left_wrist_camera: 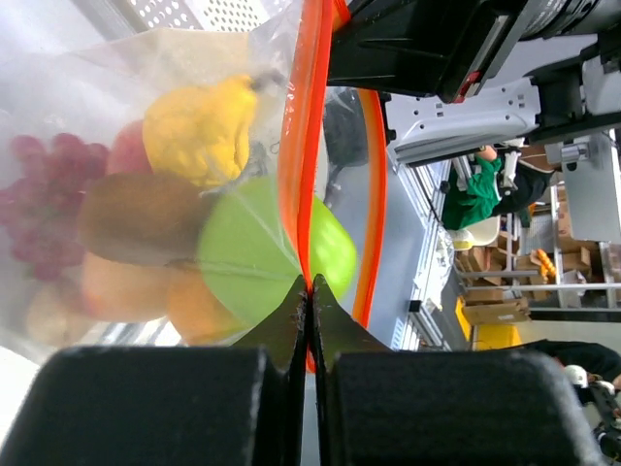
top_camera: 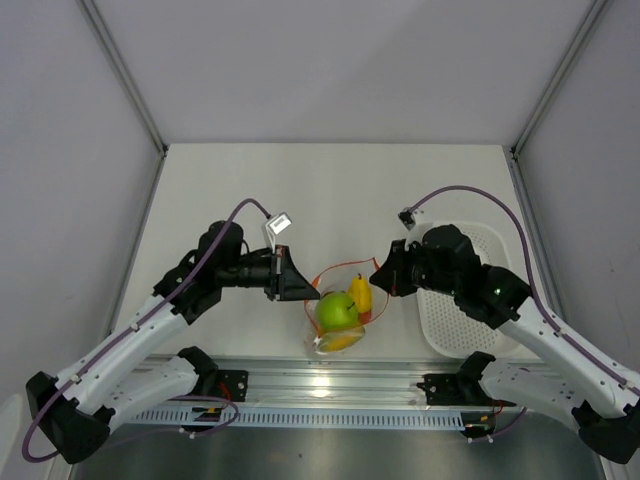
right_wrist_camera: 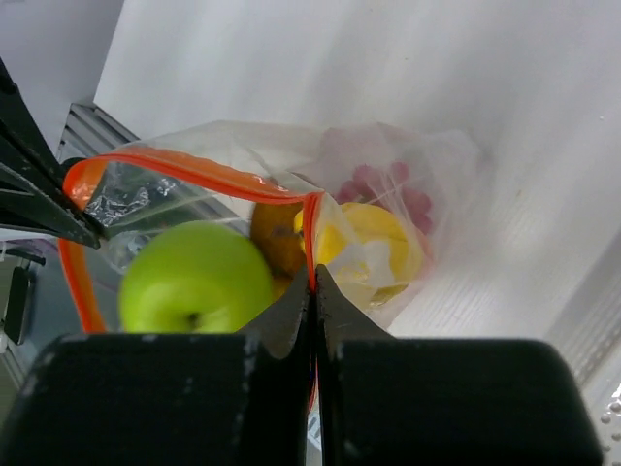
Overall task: Place the food in the zip-top bag and seal the zipper
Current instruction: Adjust the zipper food storage bag at the center of the board.
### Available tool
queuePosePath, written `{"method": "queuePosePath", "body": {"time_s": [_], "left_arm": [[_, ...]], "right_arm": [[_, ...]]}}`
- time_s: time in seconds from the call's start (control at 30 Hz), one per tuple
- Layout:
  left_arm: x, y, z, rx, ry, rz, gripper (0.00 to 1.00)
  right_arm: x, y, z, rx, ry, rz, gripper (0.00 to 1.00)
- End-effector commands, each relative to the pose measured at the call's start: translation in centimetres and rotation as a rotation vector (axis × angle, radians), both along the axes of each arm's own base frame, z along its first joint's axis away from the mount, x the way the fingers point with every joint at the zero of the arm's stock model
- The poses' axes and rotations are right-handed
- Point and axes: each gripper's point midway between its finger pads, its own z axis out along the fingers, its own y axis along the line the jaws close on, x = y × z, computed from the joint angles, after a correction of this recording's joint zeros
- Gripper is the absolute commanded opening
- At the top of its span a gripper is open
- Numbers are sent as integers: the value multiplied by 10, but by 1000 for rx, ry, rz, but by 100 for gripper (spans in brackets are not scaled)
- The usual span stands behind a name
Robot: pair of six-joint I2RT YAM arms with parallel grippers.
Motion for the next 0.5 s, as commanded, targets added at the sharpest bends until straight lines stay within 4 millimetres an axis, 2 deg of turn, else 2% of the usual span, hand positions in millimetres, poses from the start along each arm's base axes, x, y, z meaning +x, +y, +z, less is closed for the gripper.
{"method": "queuePosePath", "body": {"time_s": [0.0,0.07,0.1,0.17,0.2,0.23,0.3,0.33,0.37,0.4,0.43,0.47], "left_arm": [[-4,6,11,-15,-68,1,1],[-1,4,-1,-1,-44,8,0],[-3,4,-20,18,0,-1,1],[-1,1,-30,23,14,-4,1],[2,2,-41,45,31,10,1],[4,2,-43,53,28,18,1],[7,2,-31,42,7,25,0],[7,3,-27,40,-4,26,1],[8,3,-6,18,-41,29,1],[7,4,0,15,-58,28,0],[7,4,15,0,-85,26,1],[6,6,24,-1,-103,27,1]], "right_arm": [[-9,10,12,21,37,28,0],[-6,11,-2,-13,51,20,0],[-1,9,-9,-38,52,-4,0],[3,9,-31,-92,86,-15,0],[6,9,-36,-109,88,-25,0],[8,9,-40,-123,90,-28,0],[11,10,-41,-134,94,-34,0],[13,12,-31,-117,74,-34,0],[13,13,-23,-104,59,-33,0],[12,13,-16,-94,44,-31,0],[13,13,-7,-79,27,-30,0],[12,14,12,-43,-5,-27,0]]}}
